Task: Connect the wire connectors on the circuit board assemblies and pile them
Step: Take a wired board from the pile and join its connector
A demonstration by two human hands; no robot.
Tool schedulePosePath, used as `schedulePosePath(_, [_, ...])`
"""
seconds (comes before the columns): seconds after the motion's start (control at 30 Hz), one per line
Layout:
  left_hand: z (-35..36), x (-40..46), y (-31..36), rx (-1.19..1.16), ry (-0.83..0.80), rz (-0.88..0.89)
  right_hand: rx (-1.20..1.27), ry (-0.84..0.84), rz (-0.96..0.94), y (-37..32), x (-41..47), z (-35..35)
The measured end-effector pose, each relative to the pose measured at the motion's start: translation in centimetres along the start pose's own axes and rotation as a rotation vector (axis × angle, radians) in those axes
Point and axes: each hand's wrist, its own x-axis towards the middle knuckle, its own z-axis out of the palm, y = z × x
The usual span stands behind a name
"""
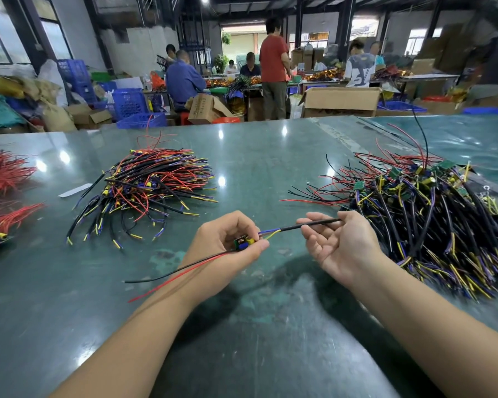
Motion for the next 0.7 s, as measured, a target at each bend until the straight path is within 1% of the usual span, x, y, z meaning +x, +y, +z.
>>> schedulePosePath(0.1, [-0.2,0.1,0.2,-0.062,0.017,-0.009,-0.101,-0.039,-0.006,-0.5,0.1,0.0])
schedulePosePath(0.17, [-0.5,0.2,0.3,-0.116,0.04,-0.033,-0.204,-0.064,-0.039,-0.6,0.2,0.1])
schedulePosePath(0.23, [-0.9,0.3,0.4,-0.167,0.066,-0.074,-0.253,-0.077,-0.085,-0.6,0.3,0.1])
schedulePosePath(0.37, [-1.1,0.5,0.2,-0.222,0.117,-0.175,-0.221,-0.104,-0.159,-0.2,0.3,0.0])
schedulePosePath(0.5, [-0.9,0.7,0.2,-0.44,0.127,-0.29,-0.154,-0.117,-0.248,0.0,0.2,0.3])
schedulePosePath(0.57, [-0.9,0.8,0.2,-0.502,0.109,-0.356,-0.153,-0.094,-0.316,0.0,0.3,0.5])
schedulePosePath(0.7, [-0.8,0.9,0.4,-0.493,0.042,-0.446,-0.186,-0.026,-0.399,-0.3,0.5,0.7])
